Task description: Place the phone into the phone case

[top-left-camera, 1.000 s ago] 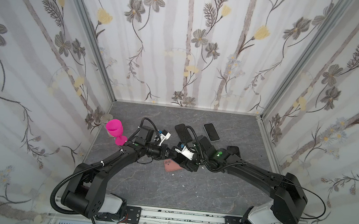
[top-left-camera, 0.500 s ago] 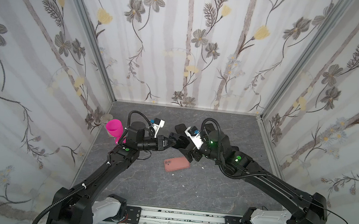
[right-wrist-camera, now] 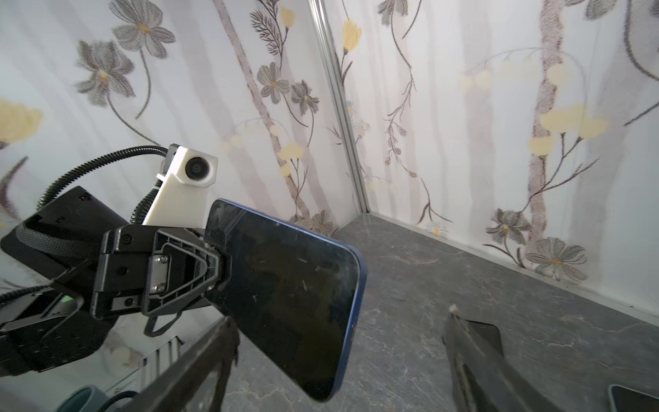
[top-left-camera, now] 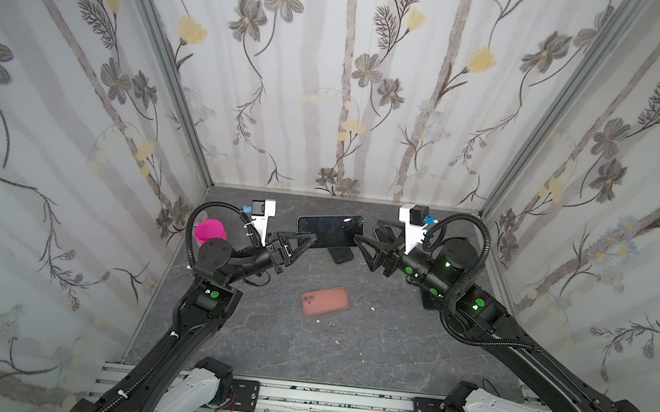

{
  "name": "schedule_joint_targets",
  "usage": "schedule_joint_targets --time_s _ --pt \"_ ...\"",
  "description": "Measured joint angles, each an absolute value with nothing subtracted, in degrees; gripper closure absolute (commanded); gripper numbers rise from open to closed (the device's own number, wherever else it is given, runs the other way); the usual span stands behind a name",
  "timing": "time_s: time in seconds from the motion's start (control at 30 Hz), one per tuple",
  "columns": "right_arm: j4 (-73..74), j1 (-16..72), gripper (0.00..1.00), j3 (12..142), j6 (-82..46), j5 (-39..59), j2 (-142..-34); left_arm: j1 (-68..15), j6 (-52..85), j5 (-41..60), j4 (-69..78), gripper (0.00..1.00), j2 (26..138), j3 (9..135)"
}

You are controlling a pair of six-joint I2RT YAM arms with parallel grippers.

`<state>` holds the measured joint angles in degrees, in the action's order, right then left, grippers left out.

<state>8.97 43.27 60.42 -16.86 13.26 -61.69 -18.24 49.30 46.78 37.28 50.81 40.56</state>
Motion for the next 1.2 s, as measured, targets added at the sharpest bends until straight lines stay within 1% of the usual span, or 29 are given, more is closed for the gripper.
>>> schedule_joint_targets --time_s 0.1,0.2,0.23,0.33,0.37,0.43,0.6,0.7,0.73,0.77,0.8,0.83,0.87,0.9,0.93,0.97,1.0,1.03,1.07,1.13,1.2 --pt "11.00 42.92 0.23 60.42 -18.83 17.34 -61.47 -18.37 50.96 47.07 42.22 1.00 50.17 39.70" --pt "12.27 42.68 0.40 61.43 -19.86 22.41 -62.19 -18.70 52.21 47.35 45.19 1.00 50.02 39.31" --pt "12.82 42.68 0.43 61.87 -20.12 24.14 -62.54 -18.70 52.47 47.48 45.67 1.00 49.91 39.29" --pt "13.93 42.63 0.41 62.48 -20.99 28.36 -63.24 -18.83 52.58 47.75 46.57 1.00 49.78 39.18" --pt "14.00 42.63 0.43 62.70 -21.02 29.08 -63.46 -18.90 52.69 47.94 46.78 1.00 49.78 39.16" --pt "14.22 42.50 0.49 63.31 -21.67 31.18 -64.05 -19.09 52.71 48.36 47.24 1.00 49.69 39.13" --pt "14.76 42.41 0.75 65.06 -23.14 35.40 -65.84 -19.42 52.69 50.17 48.82 1.00 49.30 39.13" --pt "15.22 42.39 0.98 65.56 -24.91 37.91 -66.67 -19.40 52.47 50.85 48.95 1.00 49.10 39.13" --pt "15.84 42.37 1.00 65.78 -25.93 39.59 -66.72 -19.29 51.96 50.87 48.84 1.00 49.12 39.13" --pt "16.10 42.37 1.00 66.02 -26.76 40.23 -66.65 -19.31 51.55 50.87 49.01 0.94 48.99 39.13" --pt "16.34 42.35 1.00 66.08 -27.03 40.86 -66.61 -19.38 51.24 50.78 48.97 0.75 48.69 39.16" --pt "16.49 42.37 1.00 66.13 -27.33 41.25 -66.63 -19.42 50.89 50.70 48.38 0.62 48.27 39.18" --pt "16.49 42.41 1.00 66.17 -27.31 41.52 -66.65 -19.42 50.13 50.17 47.22 0.57 47.68 39.18" --pt "16.40 42.48 1.00 66.22 -26.79 41.56 -66.65 -19.46 49.69 49.34 45.74 0.47 47.33 39.18" --pt "16.05 42.61 1.00 66.24 -26.33 41.25 -66.63 -19.46 49.41 48.42 44.31 0.32 46.89 39.18" --pt "15.53 42.54 1.00 66.30 -26.30 41.10 -66.63 -19.46 48.49 47.31 41.98 0.22 46.37 39.18" --pt "14.98 42.35 1.00 66.32 -26.28 40.45 -66.59 -19.44 47.62 46.11 40.16 0.15 45.71 39.18" --pt "14.22 42.24 1.00 66.41 -25.93 39.72 -66.50 -19.42 46.30 44.56 38.41 0.09 44.86 39.18" --pt "13.41 42.00 1.00 66.59 -25.85 38.76 -66.39 -19.40 44.82 42.19 36.16 0.06 43.75 39.18" --pt "11.73 41.58 1.00 66.98 -25.17 36.51 -66.11 -19.40 41.87 36.05 31.31 0.05 41.85 39.13" --pt "9.76 41.10 1.00 67.31 -24.77 33.82 -65.73 -19.40 39.64 27.33 25.63 0.05 40.23 38.59"
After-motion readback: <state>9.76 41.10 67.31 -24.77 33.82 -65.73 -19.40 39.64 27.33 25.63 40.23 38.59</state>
